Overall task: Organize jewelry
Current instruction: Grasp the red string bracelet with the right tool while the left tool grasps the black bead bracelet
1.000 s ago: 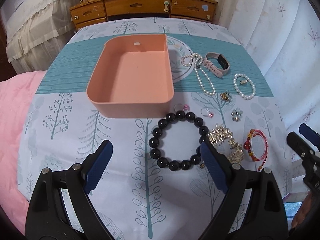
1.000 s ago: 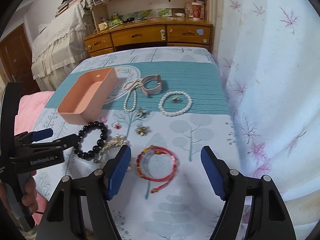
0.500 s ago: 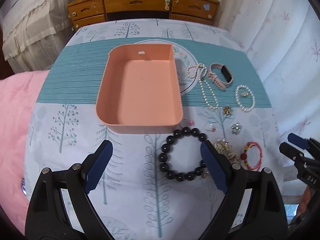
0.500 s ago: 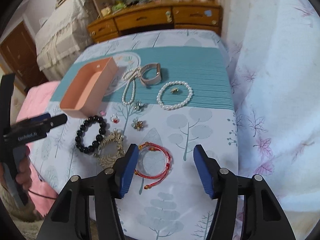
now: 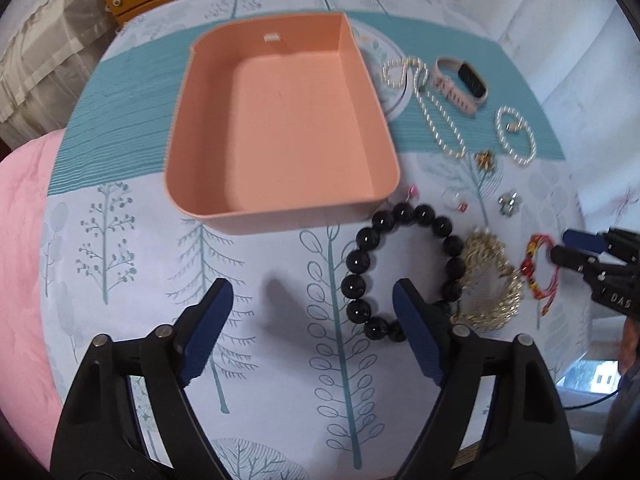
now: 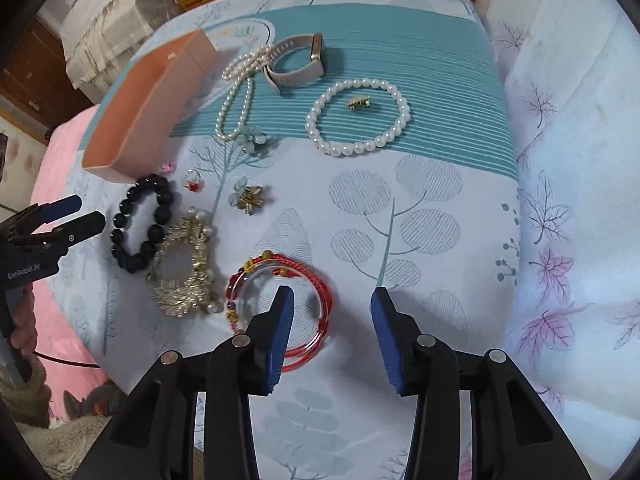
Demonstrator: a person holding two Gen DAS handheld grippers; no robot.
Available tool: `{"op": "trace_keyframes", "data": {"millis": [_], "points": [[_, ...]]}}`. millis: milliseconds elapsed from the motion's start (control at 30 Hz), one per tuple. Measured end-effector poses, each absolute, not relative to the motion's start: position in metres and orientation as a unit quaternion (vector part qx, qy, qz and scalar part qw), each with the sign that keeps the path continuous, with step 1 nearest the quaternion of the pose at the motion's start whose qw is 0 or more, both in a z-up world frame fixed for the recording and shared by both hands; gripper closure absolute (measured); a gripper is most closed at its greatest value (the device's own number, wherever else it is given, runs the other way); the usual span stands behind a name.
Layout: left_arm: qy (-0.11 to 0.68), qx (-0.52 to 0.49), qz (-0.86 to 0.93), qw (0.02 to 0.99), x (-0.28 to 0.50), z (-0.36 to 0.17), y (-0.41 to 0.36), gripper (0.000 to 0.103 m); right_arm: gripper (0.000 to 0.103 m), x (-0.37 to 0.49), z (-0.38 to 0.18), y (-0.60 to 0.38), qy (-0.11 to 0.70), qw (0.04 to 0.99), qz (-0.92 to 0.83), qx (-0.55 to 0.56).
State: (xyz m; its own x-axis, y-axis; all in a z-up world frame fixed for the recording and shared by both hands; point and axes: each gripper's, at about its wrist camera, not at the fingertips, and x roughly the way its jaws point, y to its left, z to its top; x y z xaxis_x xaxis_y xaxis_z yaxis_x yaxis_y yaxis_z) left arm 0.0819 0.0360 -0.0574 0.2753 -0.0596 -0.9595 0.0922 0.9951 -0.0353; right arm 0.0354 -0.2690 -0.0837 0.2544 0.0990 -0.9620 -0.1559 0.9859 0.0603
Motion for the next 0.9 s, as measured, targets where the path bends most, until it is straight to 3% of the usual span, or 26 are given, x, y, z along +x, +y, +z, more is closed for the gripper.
{"op": "trace_keyframes", "data": {"millis": [300,500,667,900], "points": [[0.618,0.028,-0.047,0.784,0.092,-0.080,0.030,0.028,0.065,0.051,-0.095,-0.249,0.617,0.778,0.098,-0.070],[0.617,0.038,-0.047,0.785,0.094,-0.086,0.025,0.028,0.075,0.052,-0.098,-0.224,0.608,0.777,0.101,-0.127],[0.615,0.044,-0.050,0.785,0.093,-0.087,0.024,0.028,0.091,0.048,-0.100,-0.210,0.601,0.779,0.116,-0.138],[0.623,0.038,-0.061,0.779,0.105,-0.086,0.009,0.030,0.096,0.044,-0.100,-0.207,0.601,0.779,0.131,-0.118]]}}
